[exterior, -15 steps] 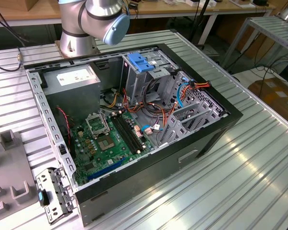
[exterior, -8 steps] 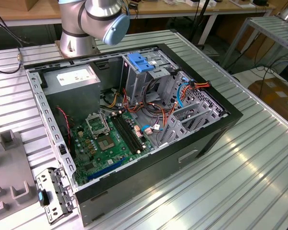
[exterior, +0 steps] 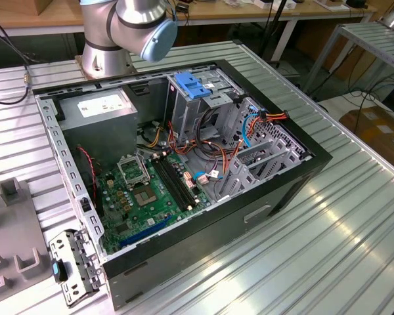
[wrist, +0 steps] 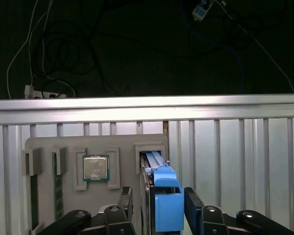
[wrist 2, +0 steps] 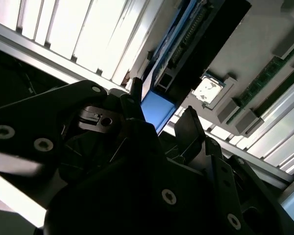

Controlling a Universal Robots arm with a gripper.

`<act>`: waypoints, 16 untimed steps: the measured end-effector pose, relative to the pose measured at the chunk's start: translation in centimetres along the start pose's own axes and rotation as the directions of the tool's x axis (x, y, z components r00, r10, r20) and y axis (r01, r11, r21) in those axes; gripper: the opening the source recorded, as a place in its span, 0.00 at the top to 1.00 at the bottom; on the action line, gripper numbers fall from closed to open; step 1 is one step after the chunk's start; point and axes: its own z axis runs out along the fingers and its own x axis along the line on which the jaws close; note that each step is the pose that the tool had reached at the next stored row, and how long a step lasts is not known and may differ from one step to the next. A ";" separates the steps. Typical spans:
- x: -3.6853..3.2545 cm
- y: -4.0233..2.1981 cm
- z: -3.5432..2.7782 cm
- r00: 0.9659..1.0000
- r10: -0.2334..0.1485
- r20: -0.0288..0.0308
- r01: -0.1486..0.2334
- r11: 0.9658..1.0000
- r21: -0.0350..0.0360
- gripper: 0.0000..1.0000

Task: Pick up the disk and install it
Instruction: 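Pick up the disk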

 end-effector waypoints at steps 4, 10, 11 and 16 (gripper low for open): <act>0.02 0.01 0.93 1.000 -0.004 0.000 0.004 1.000 0.000 0.46; -0.26 0.02 0.96 1.000 -0.004 0.000 0.004 1.000 0.000 0.46; -0.27 0.02 1.00 1.000 -0.004 0.000 0.004 1.000 0.000 0.46; -0.27 0.03 1.26 1.000 -0.004 0.000 0.004 1.000 0.000 0.46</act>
